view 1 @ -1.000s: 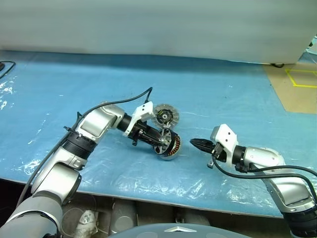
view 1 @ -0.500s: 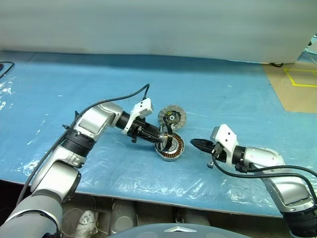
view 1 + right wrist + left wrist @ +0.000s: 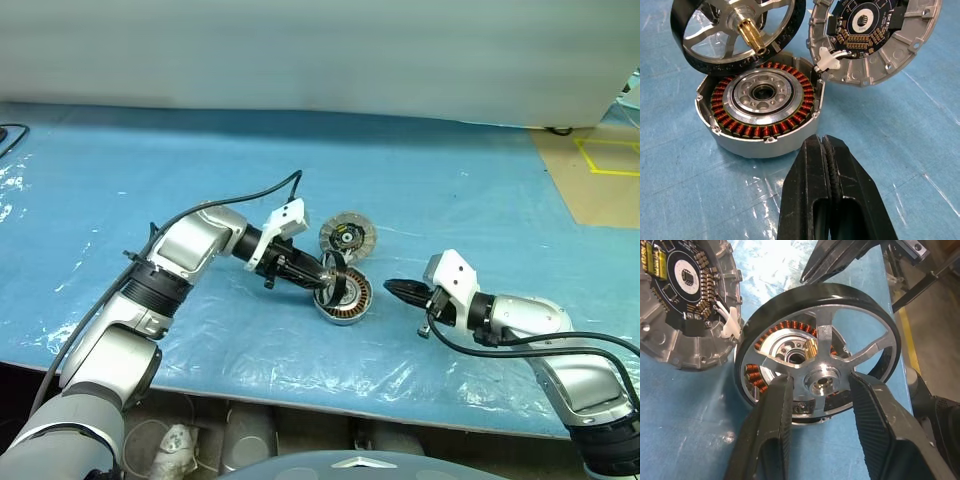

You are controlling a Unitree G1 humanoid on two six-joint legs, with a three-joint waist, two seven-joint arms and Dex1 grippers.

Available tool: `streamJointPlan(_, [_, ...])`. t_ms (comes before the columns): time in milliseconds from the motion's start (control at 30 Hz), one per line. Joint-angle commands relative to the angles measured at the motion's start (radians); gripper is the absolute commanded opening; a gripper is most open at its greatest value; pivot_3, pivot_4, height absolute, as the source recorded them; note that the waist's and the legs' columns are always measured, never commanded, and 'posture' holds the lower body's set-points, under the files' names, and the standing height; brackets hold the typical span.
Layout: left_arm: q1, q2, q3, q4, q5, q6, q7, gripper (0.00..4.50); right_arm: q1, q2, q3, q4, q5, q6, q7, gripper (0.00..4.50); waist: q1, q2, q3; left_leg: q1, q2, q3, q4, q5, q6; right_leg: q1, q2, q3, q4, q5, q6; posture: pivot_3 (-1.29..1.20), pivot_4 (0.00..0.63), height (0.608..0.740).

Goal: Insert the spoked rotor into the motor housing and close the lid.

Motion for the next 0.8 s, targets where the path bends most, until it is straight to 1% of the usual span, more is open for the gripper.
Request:
streamJointPlan(33, [-0.014, 0.008, -0.008, -0.021, 0.007, 0.0, -0.006, 1.8, -0.009, 0.006, 0.001, -0.015, 0.002, -0.021, 0.002, 0.0, 0.0, 0.0, 0.0, 0.0, 0.0, 0.0, 0.0, 0.0, 0.0, 0.0, 0.0, 0.0, 0.0, 0.0, 0.0, 0.0, 0.15, 0.74])
streamJointPlan(333, [-0.062, -0.031, 0.041, 0.01, -0.023, 0.01, 0.02, 1.8, -0.007, 0.013, 0.007, -0.014, -0.004, -0.021, 0.0, 0.0, 0.001, 0.0, 0.0, 0.0, 0.0, 0.0, 0.0, 0.0, 0.0, 0.0, 0.0, 0.0, 0.0, 0.0, 0.0, 0.0, 0.15, 0.74])
streamJointPlan(667, [-0.072, 0.01, 0.01, -0.003, -0.012, 0.023, -0.027, 1.8, -0.003, 0.018, 0.009, -0.007, -0.01, -0.028, 0.001, 0.0, 0.0, 0.0, 0.0, -0.001, 0.0, 0.0, 0.0, 0.0, 0.0, 0.0, 0.0, 0.0, 0.0, 0.0, 0.0, 0.0, 0.15, 0.74])
streamJointPlan(800, [-0.067, 0.013, 0.007, -0.007, -0.009, 0.022, -0.029, 1.8, -0.005, 0.018, 0.01, -0.004, -0.012, -0.031, 0.002, 0.0, 0.001, 0.0, 0.0, -0.001, 0.0, 0.0, 0.0, 0.0, 0.0, 0.0, 0.0, 0.0, 0.0, 0.0, 0.0, 0.0, 0.15, 0.74])
